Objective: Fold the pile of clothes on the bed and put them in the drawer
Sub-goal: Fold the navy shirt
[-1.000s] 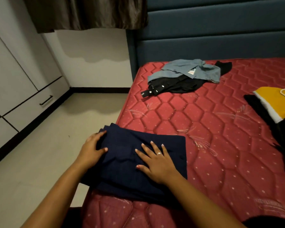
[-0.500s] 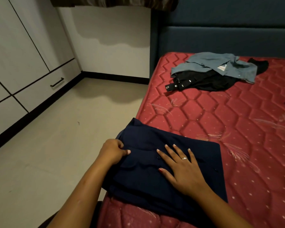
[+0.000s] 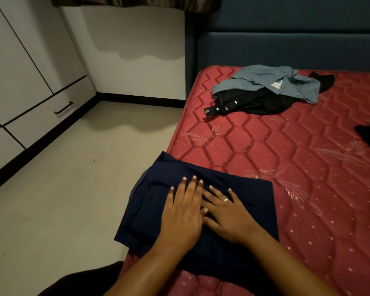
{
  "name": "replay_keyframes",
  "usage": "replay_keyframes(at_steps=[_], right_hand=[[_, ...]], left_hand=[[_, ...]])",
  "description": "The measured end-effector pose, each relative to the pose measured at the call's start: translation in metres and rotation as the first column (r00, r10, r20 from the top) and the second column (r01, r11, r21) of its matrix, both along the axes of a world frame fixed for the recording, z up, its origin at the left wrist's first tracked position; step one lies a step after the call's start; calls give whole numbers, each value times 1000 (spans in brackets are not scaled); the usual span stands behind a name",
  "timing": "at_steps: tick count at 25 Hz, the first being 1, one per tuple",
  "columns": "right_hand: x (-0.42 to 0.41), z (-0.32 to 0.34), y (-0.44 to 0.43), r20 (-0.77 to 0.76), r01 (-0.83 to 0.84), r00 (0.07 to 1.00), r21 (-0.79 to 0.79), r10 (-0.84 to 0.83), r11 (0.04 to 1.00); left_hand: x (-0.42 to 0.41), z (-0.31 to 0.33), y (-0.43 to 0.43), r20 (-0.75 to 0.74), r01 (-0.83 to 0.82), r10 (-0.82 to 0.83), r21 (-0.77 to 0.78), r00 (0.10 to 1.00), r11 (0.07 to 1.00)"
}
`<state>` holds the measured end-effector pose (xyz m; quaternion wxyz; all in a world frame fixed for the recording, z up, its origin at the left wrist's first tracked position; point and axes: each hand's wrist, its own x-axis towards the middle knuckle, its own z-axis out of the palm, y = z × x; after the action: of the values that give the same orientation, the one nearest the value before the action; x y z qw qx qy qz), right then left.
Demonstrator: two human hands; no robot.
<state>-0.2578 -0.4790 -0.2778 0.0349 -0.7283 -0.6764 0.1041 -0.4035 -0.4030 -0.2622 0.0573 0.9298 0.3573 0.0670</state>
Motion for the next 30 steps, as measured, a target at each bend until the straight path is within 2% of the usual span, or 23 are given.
replay_keyframes(at_steps=[2, 3, 6, 10, 13, 14, 16, 18, 19, 20, 21, 22, 23, 24, 25, 26, 27, 28, 30], right_hand=[[15, 2, -5, -8, 12, 1000, -9, -12, 1000], [25, 1, -9, -19, 65, 998, -9, -65, 998], [51, 0, -18, -9, 276, 961, -40, -277, 960], [70, 13, -19, 15, 500, 859, -250, -513, 829], [96, 14, -26, -18, 621, 769, -216, -639, 754], [105, 13, -27, -67, 637, 755, -157, -652, 754], [116, 11, -23, -257, 672, 710, -30, -655, 740], [115, 9, -19, -435, 726, 619, 0, -654, 687], [115, 7, -18, -484, 768, 568, 20, -666, 640], [115, 6, -17, -485, 812, 533, 62, -694, 580], [114, 7, -16, -431, 839, 531, 143, -730, 525], [110, 10, -16, -336, 823, 568, 265, -752, 503], [103, 14, -13, -246, 749, 643, 400, -725, 528], [89, 20, -7, -198, 624, 757, 501, -623, 600], [71, 22, 0, -172, 462, 879, 536, -444, 707], [47, 22, 7, -171, 283, 959, 486, -228, 827], [24, 17, 12, -200, 140, 977, 348, -72, 927], [6, 11, 14, -210, 66, 977, 177, -28, 982], [9, -1, 12, -94, 101, 990, -26, -103, 995]], left_hand=[[-2, -15, 1, -91, -25, 4, -237, 996, 971], [-4, -20, 6, -119, -51, 17, -288, 993, 956], [-3, -20, 14, -182, -95, 42, -289, 982, 953], [-2, -17, 13, -199, -119, 56, -318, 978, 941], [-2, -16, 15, -179, -158, 107, -304, 978, 939], [-1, -13, 16, -181, -173, 123, -297, 976, 939], [0, -9, 22, -205, -224, 169, -289, 964, 931], [-6, -5, 36, -222, -329, 270, -293, 937, 898], [-12, -3, 44, -216, -384, 334, -266, 918, 884], [-17, -3, 52, -186, -417, 386, -178, 903, 891], [-20, -3, 56, -122, -415, 409, -33, 904, 909], [-18, -3, 58, -3, -374, 378, 130, 926, 918], [-11, -5, 55, 116, -304, 284, 248, 952, 920], [0, -7, 48, 207, -218, 159, 308, 965, 926], [12, -10, 38, 233, -112, 39, 309, 972, 945], [22, -15, 26, 201, -17, -31, 229, 979, 973], [28, -19, 17, 150, 29, -46, 115, 988, 993], [28, -24, 13, 59, 18, -17, -9, 998, 1000], [20, -31, 23, -73, -28, 22, -87, 997, 996]])
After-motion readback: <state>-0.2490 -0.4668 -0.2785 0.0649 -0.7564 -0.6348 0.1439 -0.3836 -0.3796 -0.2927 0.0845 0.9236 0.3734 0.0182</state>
